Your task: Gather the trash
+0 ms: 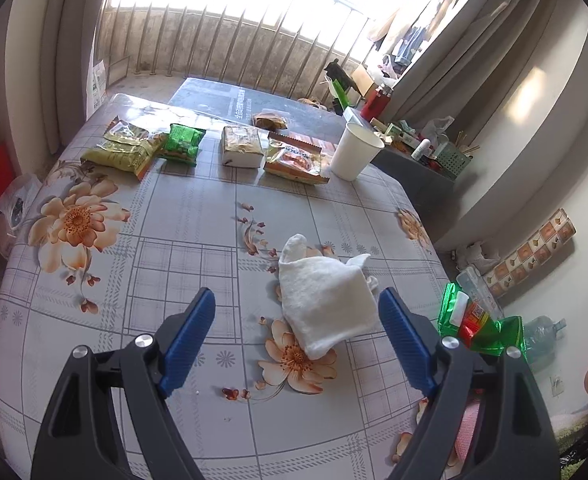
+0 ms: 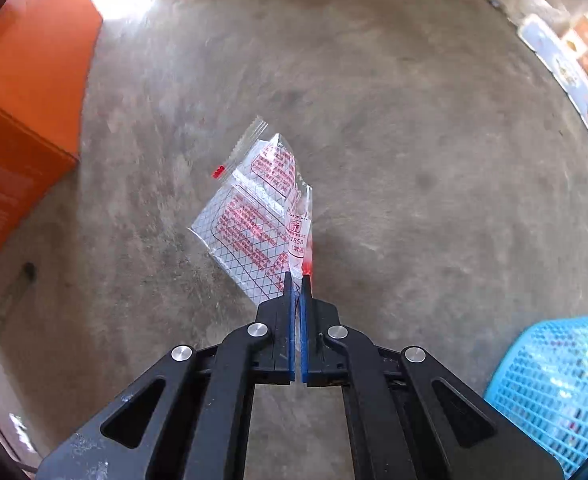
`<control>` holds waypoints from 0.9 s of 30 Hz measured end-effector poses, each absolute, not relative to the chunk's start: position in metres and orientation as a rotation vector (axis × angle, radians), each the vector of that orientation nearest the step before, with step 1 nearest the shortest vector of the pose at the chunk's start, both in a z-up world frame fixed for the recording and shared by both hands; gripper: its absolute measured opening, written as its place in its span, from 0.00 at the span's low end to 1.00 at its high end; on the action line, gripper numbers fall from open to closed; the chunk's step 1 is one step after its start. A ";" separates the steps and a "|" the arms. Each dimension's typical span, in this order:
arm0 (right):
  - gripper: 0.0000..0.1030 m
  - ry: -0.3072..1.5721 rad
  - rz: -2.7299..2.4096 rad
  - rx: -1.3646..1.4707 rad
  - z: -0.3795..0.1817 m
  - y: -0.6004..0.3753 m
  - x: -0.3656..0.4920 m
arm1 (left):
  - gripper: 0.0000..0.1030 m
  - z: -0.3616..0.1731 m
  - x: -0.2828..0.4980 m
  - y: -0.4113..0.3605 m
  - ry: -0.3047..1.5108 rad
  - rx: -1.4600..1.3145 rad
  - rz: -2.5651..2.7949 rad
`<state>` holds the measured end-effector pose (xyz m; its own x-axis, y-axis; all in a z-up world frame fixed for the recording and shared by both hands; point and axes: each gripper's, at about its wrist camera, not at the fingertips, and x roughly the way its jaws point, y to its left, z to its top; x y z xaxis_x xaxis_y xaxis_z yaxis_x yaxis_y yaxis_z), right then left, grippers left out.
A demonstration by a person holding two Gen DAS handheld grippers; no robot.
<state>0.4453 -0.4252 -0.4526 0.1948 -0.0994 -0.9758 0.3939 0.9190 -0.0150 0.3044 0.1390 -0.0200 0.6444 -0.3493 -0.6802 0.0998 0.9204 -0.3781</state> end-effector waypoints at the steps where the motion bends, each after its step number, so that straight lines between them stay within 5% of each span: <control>1: 0.00 1.302 -0.353 0.290 -0.432 -0.434 0.432 | 0.79 -0.020 0.303 0.140 0.830 -0.330 -0.268; 11: 0.01 0.998 -0.551 0.515 -0.237 -0.525 0.245 | 0.79 -0.008 0.272 0.158 0.749 -0.404 -0.309; 17: 0.03 1.049 -0.736 0.727 -0.246 -0.597 0.142 | 0.79 0.003 0.249 0.165 0.705 -0.428 -0.330; 19: 0.14 1.069 -0.749 0.810 -0.263 -0.612 0.127 | 0.79 0.008 0.243 0.167 0.699 -0.437 -0.335; 21: 0.39 1.069 -0.776 0.810 -0.275 -0.613 0.124 | 0.79 0.013 0.236 0.168 0.692 -0.445 -0.337; 27: 0.52 1.017 -0.814 0.816 -0.265 -0.608 0.114 | 0.79 0.034 0.210 0.170 0.656 -0.450 -0.344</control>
<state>0.1142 -0.6077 -0.2651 0.3057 -0.1900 -0.9330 0.8687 0.4569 0.1916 0.2098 0.1695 0.0343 0.7424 -0.4413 -0.5040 0.1644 0.8494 -0.5015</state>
